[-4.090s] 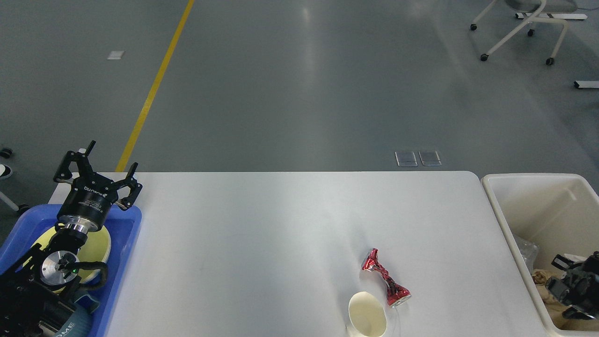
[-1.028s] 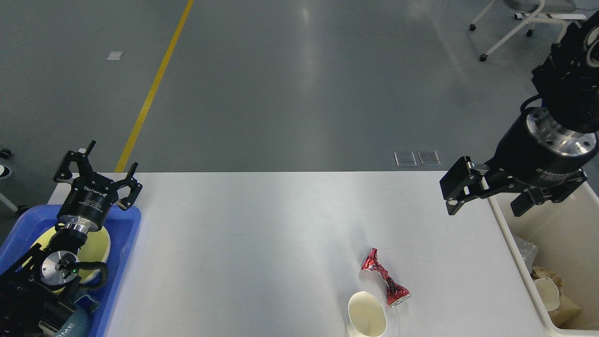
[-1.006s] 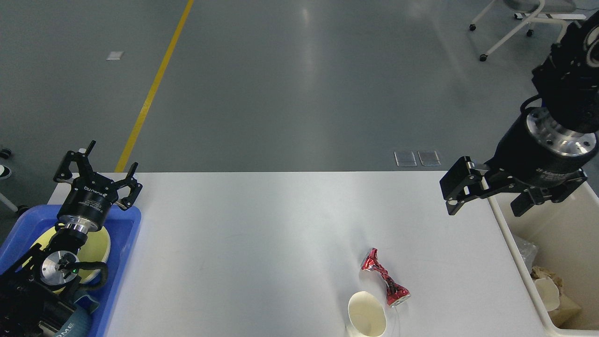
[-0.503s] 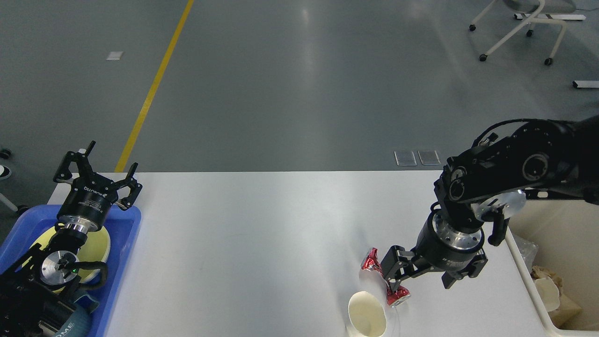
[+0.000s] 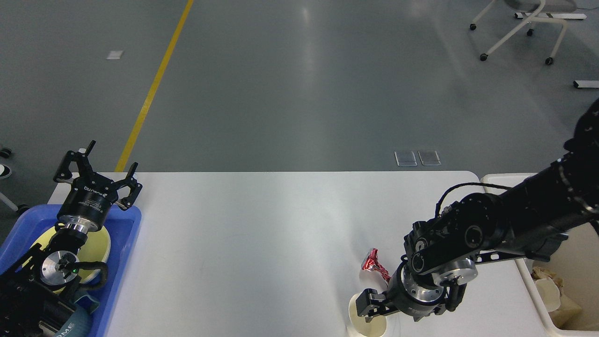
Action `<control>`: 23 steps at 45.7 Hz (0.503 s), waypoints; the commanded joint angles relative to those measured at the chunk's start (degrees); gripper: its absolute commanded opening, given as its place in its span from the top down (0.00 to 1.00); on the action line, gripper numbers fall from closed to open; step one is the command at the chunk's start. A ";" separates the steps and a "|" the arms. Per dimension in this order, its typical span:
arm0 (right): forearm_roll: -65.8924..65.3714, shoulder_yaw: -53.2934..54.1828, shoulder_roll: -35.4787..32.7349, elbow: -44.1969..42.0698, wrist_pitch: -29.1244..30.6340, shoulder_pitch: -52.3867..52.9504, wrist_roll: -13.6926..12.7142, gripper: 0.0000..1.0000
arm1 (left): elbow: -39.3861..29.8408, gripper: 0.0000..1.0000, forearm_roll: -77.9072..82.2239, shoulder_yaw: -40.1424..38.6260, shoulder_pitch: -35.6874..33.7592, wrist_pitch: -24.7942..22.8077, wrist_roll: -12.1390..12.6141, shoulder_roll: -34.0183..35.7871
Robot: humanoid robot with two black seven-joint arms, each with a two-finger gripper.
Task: Tidy desktop
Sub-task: 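Lower the right gripper onto the cream paper cup and grasp it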
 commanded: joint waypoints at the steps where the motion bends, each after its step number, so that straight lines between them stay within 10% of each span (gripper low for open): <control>1: 0.56 -0.16 1.39 -1.95 -3.08 -2.58 0.01 0.08 | 0.00 0.04 0.00 0.00 0.00 0.00 0.01 0.00; 15: 1.00 -0.51 1.57 -2.30 -2.82 -3.02 0.10 0.98 | 0.00 0.04 0.00 0.00 0.00 0.00 0.01 0.00; 23: 1.27 -0.34 1.57 -2.30 -2.64 -3.02 0.27 1.00 | 0.00 0.04 0.00 0.00 0.00 0.00 0.01 0.00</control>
